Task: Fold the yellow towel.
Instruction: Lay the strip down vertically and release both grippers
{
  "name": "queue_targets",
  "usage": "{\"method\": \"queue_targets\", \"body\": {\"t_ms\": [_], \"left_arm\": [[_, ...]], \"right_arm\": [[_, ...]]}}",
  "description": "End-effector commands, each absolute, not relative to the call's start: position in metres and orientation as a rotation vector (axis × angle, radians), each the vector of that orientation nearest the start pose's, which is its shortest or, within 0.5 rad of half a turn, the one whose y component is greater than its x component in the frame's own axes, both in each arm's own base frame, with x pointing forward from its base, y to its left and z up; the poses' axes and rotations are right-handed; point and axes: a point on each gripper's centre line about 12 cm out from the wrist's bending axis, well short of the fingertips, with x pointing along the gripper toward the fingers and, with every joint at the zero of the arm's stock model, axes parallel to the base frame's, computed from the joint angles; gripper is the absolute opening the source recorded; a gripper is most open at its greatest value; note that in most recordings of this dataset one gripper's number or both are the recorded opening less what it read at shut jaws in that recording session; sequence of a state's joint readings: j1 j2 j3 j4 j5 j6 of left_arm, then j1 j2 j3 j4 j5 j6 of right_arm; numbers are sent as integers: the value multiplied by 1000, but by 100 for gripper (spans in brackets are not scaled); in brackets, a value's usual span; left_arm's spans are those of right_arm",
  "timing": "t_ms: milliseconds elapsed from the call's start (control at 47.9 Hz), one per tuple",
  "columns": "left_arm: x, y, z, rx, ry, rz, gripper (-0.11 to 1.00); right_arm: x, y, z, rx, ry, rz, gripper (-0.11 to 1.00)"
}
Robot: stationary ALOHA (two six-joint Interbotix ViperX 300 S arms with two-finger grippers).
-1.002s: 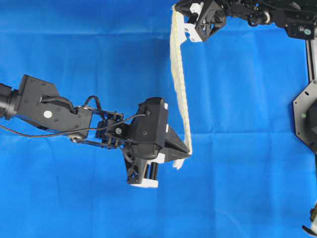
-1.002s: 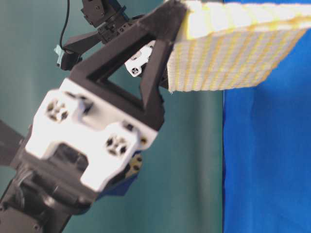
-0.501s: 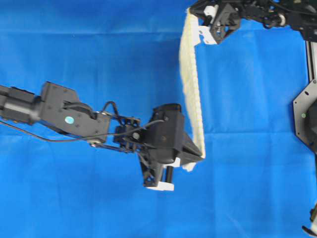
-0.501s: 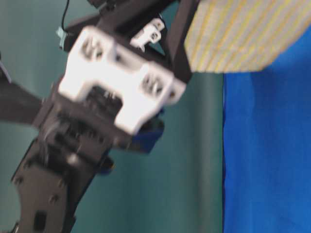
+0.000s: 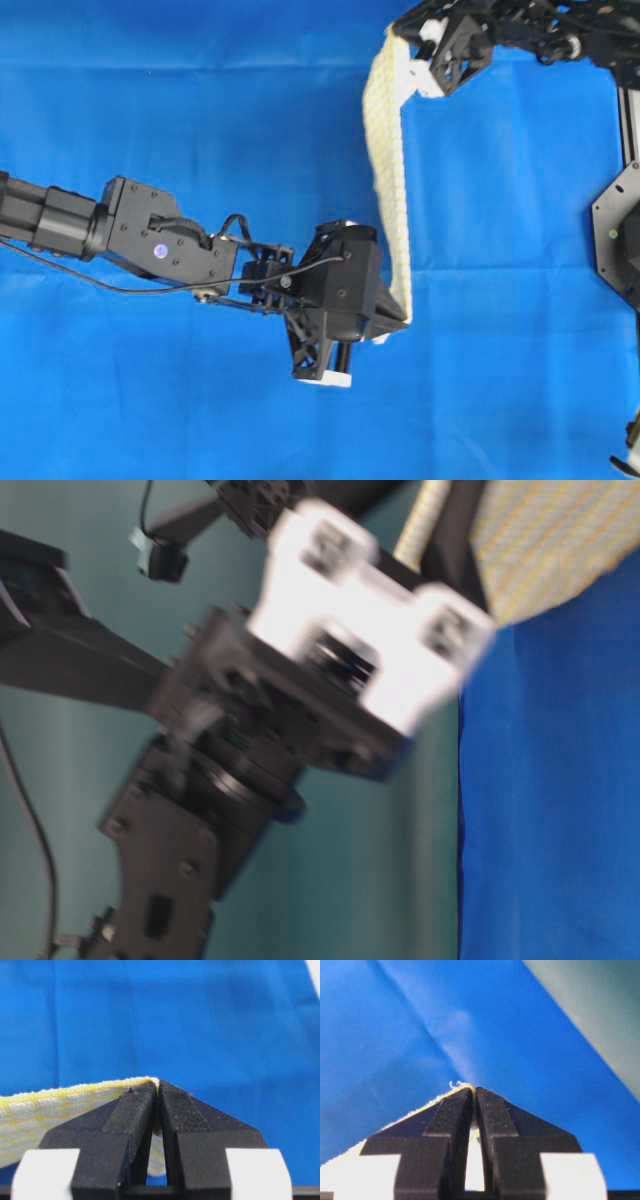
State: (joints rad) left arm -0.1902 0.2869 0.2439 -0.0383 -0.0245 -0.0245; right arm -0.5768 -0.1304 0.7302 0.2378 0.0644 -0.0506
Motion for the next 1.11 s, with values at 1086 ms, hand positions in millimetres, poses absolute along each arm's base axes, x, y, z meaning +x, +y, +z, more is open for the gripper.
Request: {"method": "queue_targets", "body": {"t_ms": [1086], "left_arm": [[400,-110,173,-158,531,-195,2]], "right_arm": [[423,-190,182,312,573,-455,3]]}}
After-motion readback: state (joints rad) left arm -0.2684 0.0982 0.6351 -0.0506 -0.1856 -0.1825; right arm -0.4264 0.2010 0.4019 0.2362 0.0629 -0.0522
